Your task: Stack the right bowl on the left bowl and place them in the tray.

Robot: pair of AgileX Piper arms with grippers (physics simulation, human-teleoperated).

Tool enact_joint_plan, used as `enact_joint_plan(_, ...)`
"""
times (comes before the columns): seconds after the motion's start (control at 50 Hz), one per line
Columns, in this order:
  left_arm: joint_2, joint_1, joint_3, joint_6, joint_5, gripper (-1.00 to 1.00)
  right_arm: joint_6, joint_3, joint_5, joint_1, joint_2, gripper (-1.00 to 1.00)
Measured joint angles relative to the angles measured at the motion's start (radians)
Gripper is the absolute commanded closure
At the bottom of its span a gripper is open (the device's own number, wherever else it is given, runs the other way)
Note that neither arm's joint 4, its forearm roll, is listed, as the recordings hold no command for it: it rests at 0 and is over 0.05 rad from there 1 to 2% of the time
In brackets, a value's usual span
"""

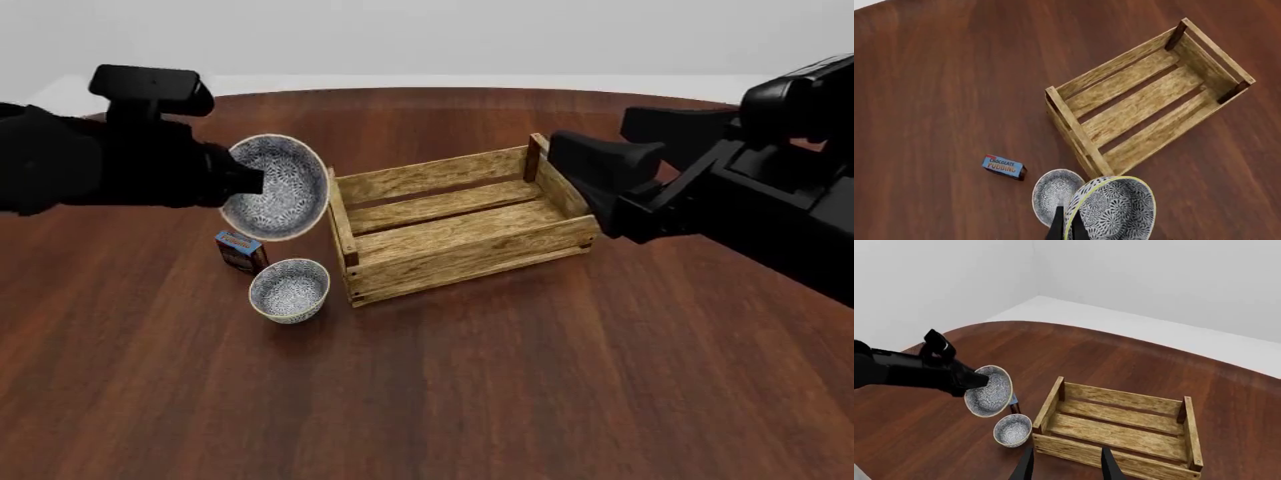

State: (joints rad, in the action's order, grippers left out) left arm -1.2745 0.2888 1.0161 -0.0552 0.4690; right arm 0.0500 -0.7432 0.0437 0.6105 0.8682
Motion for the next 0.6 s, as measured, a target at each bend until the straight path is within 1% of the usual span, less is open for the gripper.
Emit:
enact_joint_plan(0.22,-0.011,-0.004,-0.045,-0.034,-0.034,1.00,0.000,0.000,0.003,-0.001,-0.006,-1.00)
enact_joint_plan(0.6,-0.053,-0.026,-0.111,-0.067,-0.099,1.00,0.000,0.001,0.004,-0.001,-0.006,-1.00)
